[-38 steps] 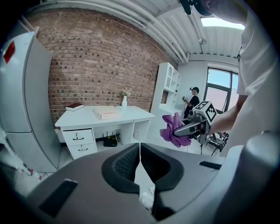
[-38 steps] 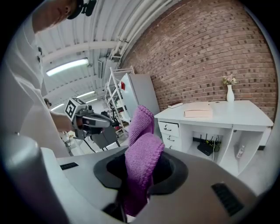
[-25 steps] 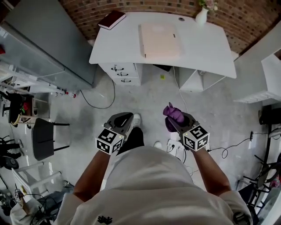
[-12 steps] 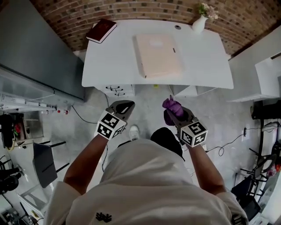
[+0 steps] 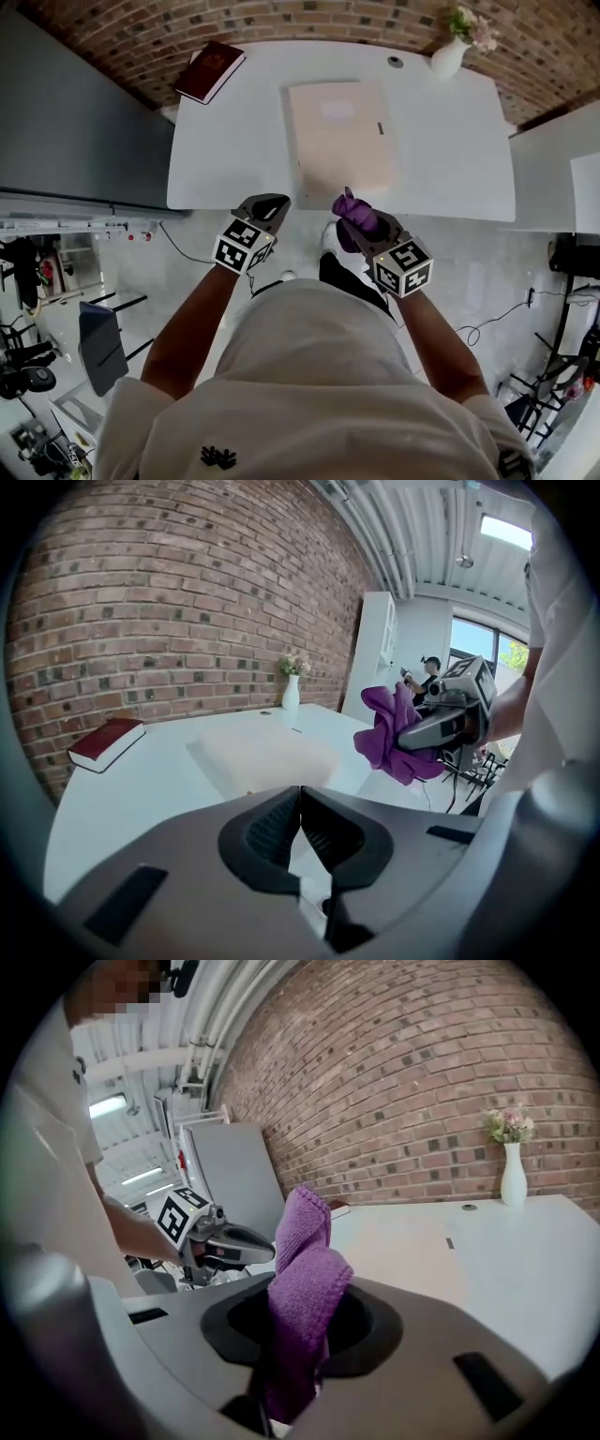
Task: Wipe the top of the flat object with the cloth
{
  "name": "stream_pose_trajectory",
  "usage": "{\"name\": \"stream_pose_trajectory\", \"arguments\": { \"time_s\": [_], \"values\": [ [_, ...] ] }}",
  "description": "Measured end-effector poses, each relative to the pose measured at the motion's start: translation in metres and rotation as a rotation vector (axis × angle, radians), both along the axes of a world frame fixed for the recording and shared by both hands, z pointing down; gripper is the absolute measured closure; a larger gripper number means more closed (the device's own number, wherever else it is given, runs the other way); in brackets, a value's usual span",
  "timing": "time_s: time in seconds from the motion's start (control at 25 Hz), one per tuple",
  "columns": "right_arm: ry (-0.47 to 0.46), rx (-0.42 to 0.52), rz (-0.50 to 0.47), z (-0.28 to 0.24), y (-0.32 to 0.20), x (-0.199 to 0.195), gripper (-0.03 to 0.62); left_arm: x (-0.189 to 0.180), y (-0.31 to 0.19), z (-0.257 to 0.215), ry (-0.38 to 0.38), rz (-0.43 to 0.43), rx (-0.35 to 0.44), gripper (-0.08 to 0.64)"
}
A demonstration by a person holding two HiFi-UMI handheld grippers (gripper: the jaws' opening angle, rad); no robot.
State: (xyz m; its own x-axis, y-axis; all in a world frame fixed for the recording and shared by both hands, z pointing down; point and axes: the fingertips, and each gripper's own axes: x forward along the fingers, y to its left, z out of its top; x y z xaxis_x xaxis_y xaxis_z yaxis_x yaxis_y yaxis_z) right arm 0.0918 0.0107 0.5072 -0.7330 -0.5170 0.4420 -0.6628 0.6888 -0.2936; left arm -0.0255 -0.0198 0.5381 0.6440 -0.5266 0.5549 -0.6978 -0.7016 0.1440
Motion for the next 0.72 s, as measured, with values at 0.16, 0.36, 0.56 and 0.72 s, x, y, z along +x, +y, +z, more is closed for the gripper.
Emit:
{"name": "stream_pose_trajectory", "arguments": {
  "time_s": [0.16,0.36,0.56,0.72],
  "values": [
    [-0.035,-0.037,-0.084,0.014,-0.040,-0.013,0.466,0.006,-0.061,0.010,-0.060,-0.033,-0.004,0.535],
    [-0.046,-0.078,-0.180,0.033,-0.071,-0.035,0.466,0.023,-0.113,0.026,-0.098,-0.027,-0.038,0.535],
    [-0.005,-0.106,-0.220,0.053,-0.085,-0.060,0.466,0.035,-0.136,0.052,-0.136,0.051,-0.072,0.535],
    [0.047,-0.131,-0.216,0.072,-0.094,-0.072,0.466,0.038,-0.143,0.070,-0.165,0.124,-0.085,0.535]
  ]
}}
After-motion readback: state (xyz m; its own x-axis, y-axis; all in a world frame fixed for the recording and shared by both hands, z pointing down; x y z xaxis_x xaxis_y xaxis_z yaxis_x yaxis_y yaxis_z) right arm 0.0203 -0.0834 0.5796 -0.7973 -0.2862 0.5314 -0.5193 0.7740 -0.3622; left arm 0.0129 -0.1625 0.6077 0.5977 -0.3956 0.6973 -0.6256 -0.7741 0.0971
